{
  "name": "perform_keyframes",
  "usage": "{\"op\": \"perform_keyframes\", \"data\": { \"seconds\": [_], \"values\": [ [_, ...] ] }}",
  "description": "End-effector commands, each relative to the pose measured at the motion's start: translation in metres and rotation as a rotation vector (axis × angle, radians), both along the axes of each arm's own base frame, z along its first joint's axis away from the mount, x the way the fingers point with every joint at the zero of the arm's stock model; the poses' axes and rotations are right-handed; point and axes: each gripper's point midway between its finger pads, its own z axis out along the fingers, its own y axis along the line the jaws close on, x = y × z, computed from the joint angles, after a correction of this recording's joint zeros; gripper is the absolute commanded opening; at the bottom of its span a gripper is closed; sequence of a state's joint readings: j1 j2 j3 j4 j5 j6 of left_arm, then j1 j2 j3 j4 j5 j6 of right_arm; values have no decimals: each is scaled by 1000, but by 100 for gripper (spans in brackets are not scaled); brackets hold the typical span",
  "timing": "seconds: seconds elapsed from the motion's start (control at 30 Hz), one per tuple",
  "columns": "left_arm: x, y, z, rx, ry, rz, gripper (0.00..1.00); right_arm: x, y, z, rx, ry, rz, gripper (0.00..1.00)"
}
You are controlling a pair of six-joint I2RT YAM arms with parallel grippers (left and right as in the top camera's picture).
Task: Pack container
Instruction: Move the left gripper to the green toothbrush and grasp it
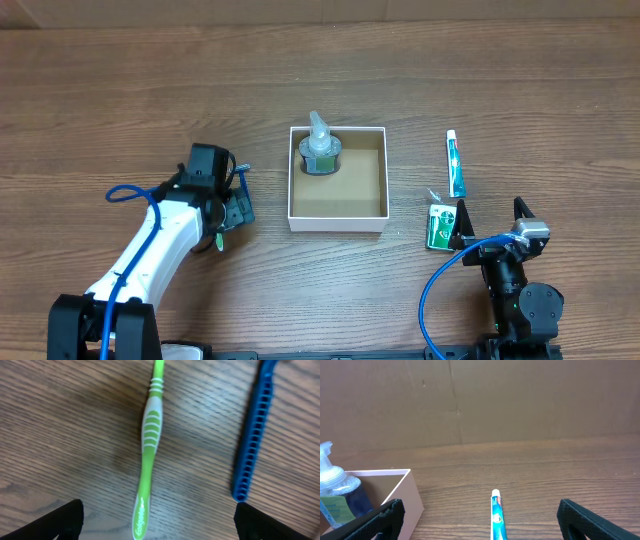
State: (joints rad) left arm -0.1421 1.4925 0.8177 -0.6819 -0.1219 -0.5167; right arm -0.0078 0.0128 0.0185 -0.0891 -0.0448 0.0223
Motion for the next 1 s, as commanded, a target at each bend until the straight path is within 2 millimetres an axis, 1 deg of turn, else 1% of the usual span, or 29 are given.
{"op": "perform_keyframes", "data": {
  "seconds": [0.0,0.1,0.17,0.27,0.37,0.5,0.63,0.8,0.97],
  "values": [
    [-8,13,-8,59,2,8,96,0,-1,-1,-8,-9,-2,100],
    [-8,19,-9,81,-2,25,96,0,-1,-1,-8,-9,-2,100],
    [-7,22,-10,79,-6,36,100,0,-1,-1,-8,-9,-2,100],
    [-7,26,-10,80,-9,51,100,0,-1,-1,-8,-9,-2,100],
    [-2,30,-10,76,-29,64,100,0,-1,-1,-8,-9,-2,100],
    [7,21,-11,43,-50,-2,100,0,-1,-1,-8,-9,-2,100],
    [9,21,-21,49,-30,-12,96,0,-1,-1,-8,-9,-2,100],
    [6,23,-40,62,22,-22,90,0,-1,-1,-8,-9,-2,100],
    [4,24,-45,64,40,-20,74,0,-1,-1,-8,-9,-2,100]
  ]
}}
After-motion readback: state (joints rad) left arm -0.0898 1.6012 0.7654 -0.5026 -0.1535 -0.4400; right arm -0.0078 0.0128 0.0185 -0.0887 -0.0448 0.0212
